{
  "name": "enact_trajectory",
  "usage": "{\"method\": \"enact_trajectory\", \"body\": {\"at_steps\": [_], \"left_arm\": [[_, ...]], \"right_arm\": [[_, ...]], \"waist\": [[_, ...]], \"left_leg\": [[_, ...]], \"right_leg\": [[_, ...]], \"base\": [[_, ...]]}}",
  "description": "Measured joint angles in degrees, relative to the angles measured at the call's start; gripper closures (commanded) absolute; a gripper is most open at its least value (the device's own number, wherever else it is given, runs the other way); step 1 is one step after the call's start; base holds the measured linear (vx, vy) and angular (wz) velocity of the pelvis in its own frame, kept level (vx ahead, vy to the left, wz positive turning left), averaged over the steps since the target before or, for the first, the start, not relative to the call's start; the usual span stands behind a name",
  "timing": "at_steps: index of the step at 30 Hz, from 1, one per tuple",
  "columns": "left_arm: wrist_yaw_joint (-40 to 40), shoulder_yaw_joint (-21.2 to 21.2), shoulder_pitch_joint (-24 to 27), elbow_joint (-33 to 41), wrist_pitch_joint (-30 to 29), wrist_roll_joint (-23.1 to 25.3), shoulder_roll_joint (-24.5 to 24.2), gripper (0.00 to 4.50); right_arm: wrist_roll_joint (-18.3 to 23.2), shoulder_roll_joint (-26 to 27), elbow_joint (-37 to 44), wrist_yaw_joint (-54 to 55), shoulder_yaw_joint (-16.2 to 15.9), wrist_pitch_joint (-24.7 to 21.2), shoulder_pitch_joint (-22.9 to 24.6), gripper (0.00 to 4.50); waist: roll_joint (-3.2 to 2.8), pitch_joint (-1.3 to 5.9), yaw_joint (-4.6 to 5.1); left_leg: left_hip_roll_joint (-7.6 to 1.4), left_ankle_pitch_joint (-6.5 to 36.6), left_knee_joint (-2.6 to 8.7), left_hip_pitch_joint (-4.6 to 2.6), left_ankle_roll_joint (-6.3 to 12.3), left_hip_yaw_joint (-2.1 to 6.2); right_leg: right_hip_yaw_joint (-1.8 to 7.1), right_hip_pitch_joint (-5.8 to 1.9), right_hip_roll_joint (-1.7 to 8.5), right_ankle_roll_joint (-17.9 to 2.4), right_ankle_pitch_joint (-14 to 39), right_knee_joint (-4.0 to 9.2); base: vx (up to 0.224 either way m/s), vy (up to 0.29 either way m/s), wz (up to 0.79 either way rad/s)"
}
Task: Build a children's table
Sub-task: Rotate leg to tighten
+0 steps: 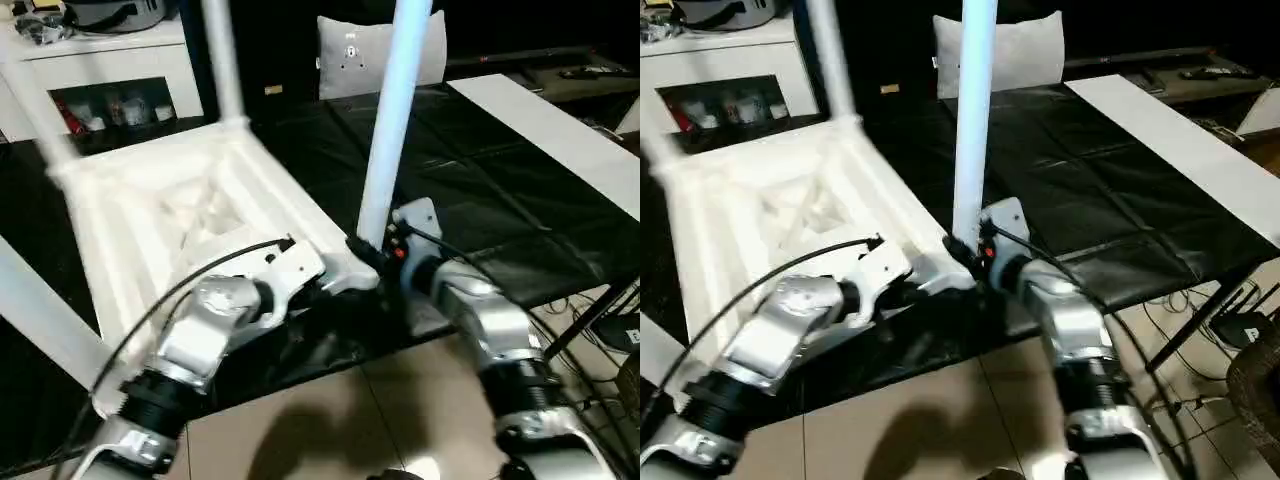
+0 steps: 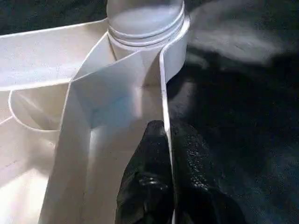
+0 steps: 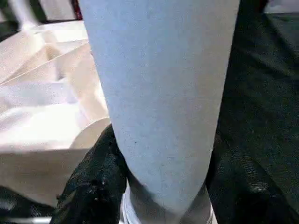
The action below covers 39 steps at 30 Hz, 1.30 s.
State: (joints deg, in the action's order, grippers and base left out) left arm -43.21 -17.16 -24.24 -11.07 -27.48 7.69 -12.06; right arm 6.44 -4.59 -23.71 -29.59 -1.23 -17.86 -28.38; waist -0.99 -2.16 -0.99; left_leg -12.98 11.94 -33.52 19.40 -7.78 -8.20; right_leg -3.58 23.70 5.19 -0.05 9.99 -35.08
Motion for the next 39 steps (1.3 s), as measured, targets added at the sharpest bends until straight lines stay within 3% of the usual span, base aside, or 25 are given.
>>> {"method": "enact_trajectory", "body": {"at_steps": [8, 12, 21, 25, 33, 39], "left_arm": [[-0.64, -0.79, -0.2, 0.94, 0.8, -0.23, -0.63, 4.5], [-5.51, -1.38, -0.44, -1.33, 6.97, -1.51, -3.44, 4.5], [-17.44, -2.88, -2.27, -6.8, 20.32, -3.17, -11.48, 4.5], [-23.23, -3.09, -2.59, -7.86, 23.2, -4.9, -13.6, 4.5], [-30.16, -5.59, -2.75, -7.88, 27.32, -6.4, -15.27, 4.5], [-31.59, -6.28, -2.85, -7.9, 28.61, -6.48, -15.3, 4.5]], "right_arm": [[0.67, -1.23, 0.47, -3.41, 0.12, 1.92, 1.33, 1.21], [2.5, -7.26, 2.31, -14.52, -1.6, 5.36, 4.34, 0.88], [5.05, -16.87, 3.32, -32.92, -4.61, 7.56, 4.33, 0.17], [4.64, -21.04, 3.3, -40.47, -6.75, 13.29, 4.45, 0.17], [7.41, -22.5, 2.66, -50.32, -8.37, 10.94, 3.12, 0.98], [8.2, -23.21, 1.88, -54.32, -8.91, 10.25, 3.01, 1.43]], "waist": [[-0.08, -0.02, -1.05], [-0.32, -0.15, -2.07], [-0.34, -0.16, -2.98], [-0.33, -0.16, -3.78], [-0.29, -0.15, -4.87], [-0.24, -0.15, -4.93]], "left_leg": [[-0.01, 0.06, 0.02, 0.54, 0.12, 0.03], [0.0, 0.05, -0.08, 0.57, 0.13, 0.03], [0.01, 0.0, -0.17, 0.62, 0.22, 0.03], [0.0, 0.0, -0.19, 0.67, 0.29, 0.03], [0.01, 0.01, -0.38, 0.65, 0.29, 0.02], [-0.02, 0.0, -0.43, 0.63, 0.27, 0.02]], "right_leg": [[-0.09, 0.37, 0.01, -0.01, 0.02, 0.11], [-0.08, 0.33, 0.05, -0.02, 0.0, 0.08], [-0.08, 0.27, 0.1, -0.07, -0.04, 0.06], [-0.09, 0.32, 0.1, -0.07, -0.03, 0.07], [-0.08, 0.26, 0.15, -0.09, -0.04, -0.08], [-0.08, 0.28, 0.14, -0.1, -0.05, -0.18]], "base": [[0.0, 0.0, 0.0], [0.0, 0.0, 0.0], [0.0, 0.0, 0.0], [0.0, 0.0, 0.0], [0.0, 0.0, 0.0], [0.0, 0.0, 0.0]]}}
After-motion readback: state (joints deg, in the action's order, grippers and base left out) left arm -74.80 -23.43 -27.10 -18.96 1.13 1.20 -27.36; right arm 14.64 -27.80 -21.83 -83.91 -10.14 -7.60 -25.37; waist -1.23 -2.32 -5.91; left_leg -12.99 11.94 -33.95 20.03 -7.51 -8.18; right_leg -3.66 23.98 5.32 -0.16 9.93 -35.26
